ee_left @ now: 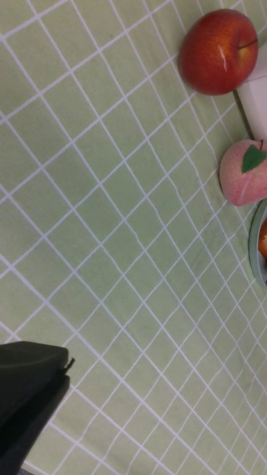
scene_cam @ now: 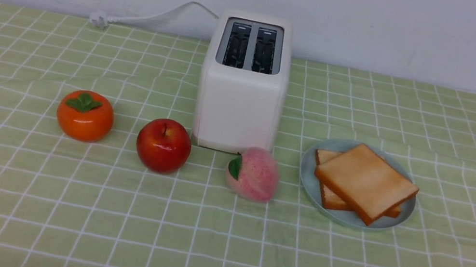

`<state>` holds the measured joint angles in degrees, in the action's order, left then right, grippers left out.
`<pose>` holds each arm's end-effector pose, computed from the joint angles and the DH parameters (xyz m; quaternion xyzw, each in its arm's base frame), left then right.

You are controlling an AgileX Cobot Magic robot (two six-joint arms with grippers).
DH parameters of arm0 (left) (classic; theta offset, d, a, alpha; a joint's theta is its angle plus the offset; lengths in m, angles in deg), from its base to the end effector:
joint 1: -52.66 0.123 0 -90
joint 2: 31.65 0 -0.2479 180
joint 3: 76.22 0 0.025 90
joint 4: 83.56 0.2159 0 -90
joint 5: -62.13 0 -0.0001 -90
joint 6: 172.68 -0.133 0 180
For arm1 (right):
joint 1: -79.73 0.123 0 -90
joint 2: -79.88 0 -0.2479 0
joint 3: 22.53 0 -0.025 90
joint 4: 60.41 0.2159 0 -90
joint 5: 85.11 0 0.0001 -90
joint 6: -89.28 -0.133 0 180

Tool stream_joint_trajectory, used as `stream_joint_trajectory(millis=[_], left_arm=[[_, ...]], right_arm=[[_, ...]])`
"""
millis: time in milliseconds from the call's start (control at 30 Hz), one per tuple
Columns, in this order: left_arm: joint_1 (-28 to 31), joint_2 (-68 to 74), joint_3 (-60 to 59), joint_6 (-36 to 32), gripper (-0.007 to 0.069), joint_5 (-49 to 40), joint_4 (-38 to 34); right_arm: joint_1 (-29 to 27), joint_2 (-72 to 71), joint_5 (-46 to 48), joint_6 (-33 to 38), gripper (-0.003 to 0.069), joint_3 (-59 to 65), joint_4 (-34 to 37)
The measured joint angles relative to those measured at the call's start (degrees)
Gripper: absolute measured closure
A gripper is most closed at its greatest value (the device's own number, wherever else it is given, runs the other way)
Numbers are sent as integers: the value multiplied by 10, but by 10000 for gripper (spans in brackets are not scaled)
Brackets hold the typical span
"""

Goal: Take toasted bread from bread machine on green coffee tablecloth place on plate.

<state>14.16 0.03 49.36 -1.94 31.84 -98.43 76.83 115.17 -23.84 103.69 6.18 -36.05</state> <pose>0.0845 -0.0892 0.2359 0.2858 0.7951 -0.2426 0.4768 0.0870 0.0438 0.3158 -0.0820 0.8642 0.1409 0.4759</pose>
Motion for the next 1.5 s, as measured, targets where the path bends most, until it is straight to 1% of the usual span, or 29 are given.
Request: stream_joint_trajectory(millis=[167,633,700,767,800,833,933,1000,1067,1133,1167,1233,1333,1500], left_arm=[[0,0,0,0,608,0,0],[0,0,0,0,605,0,0],[0,0,0,0,605,0,0],[0,0,0,0,605,0,0],[0,0,0,0,605,0,0],[0,0,0,0,605,0,0],[0,0,0,0,605,0,0],[0,0,0,0,605,0,0],[0,0,0,0,605,0,0],[0,0,0,0,605,0,0],[0,0,0,0,604,0,0],[0,0,0,0,603,-1,0],[0,0,0,0,599,-1,0],[0,0,0,0,593,-1,0]], right_arm=[[0,-23,-34,-34,650,31,-1],[0,-23,-35,-42,645,49,-7],[0,-31,-62,-43,658,68,-33],[0,-58,-122,-43,675,111,-59],[0,-61,-129,-43,676,117,-62],[2,-87,-182,-43,678,162,-80],[13,-151,-295,-55,678,287,-115],[15,-192,-353,-78,678,356,-132],[16,-230,-389,-118,678,426,-156],[16,-249,-400,-138,678,457,-170],[16,-264,-393,-171,678,480,-187],[16,-268,-385,-202,679,482,-205],[16,-269,-385,-217,679,482,-224],[16,-269,-385,-222,678,482,-225]])
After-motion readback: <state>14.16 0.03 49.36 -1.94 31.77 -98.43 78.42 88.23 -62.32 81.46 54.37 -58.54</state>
